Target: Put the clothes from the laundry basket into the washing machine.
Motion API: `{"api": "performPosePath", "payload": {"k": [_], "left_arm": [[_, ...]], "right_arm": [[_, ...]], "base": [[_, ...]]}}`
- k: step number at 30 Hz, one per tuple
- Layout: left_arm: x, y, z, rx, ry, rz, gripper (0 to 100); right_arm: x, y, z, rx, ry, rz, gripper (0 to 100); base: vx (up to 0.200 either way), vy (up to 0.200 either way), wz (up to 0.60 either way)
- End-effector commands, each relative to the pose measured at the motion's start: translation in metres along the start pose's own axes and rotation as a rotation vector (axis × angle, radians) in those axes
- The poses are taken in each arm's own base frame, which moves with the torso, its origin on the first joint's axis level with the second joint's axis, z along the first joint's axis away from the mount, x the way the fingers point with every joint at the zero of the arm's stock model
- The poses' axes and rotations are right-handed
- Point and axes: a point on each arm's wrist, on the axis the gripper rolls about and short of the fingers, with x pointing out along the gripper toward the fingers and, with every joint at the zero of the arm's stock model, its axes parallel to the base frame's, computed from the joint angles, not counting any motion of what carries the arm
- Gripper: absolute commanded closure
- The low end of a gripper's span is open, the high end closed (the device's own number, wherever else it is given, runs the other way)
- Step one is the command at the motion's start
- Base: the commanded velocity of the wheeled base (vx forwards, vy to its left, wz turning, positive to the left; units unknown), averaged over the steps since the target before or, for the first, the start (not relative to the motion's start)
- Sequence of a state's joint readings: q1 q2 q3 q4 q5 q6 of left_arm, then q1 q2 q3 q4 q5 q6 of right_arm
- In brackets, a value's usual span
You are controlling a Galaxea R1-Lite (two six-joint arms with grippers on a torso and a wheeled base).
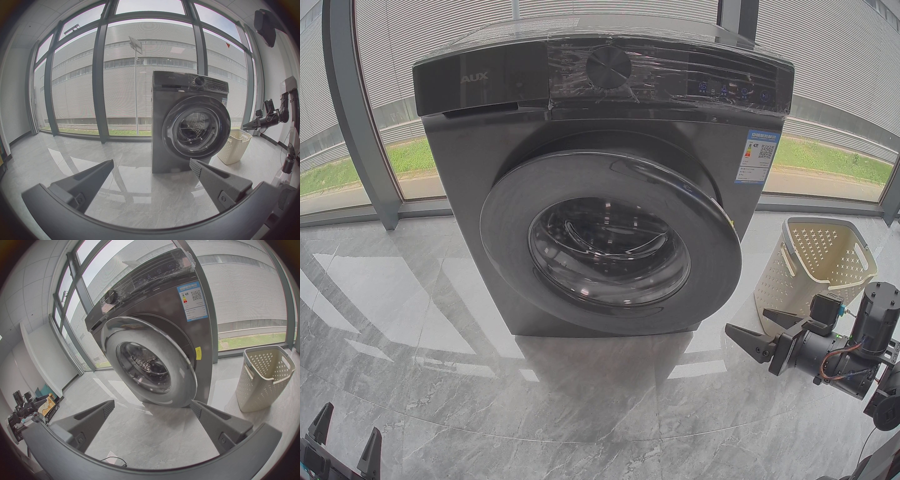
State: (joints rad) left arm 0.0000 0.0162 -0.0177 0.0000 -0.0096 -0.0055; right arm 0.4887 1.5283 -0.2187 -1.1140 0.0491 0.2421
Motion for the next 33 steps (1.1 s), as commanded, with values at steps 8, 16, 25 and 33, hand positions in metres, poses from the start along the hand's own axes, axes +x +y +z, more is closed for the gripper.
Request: {"api": "performPosePath", "payload": {"k": [8,16,25,33], "left_arm": [[0.0,0.0,-0.005,-0.002,0.002,-0.003,0],[0.0,0.0,-0.005,-0.001,0.003,-0.001,0],[0.0,0.0,-0.005,-0.002,0.001,-0.001,0],[0.0,0.0,-0.005,0.001,0.001,-0.001,0]], "right_arm": [[0.007,0.007,0.012,-0.007,-0.079,0.042,100],[0.031,0.007,0.014,-0.001,-0.071,0.039,100],[0.046,0.001,0.023,-0.005,-0.127,-0.019,100],[0.041,0.001,0.019,-0.008,-0.123,-0.034,100]], "base": [[0.175,0.0,0.0],[0.0,0.0,0.0],[0.133,0.0,0.0],[0.0,0.0,0.0]]}}
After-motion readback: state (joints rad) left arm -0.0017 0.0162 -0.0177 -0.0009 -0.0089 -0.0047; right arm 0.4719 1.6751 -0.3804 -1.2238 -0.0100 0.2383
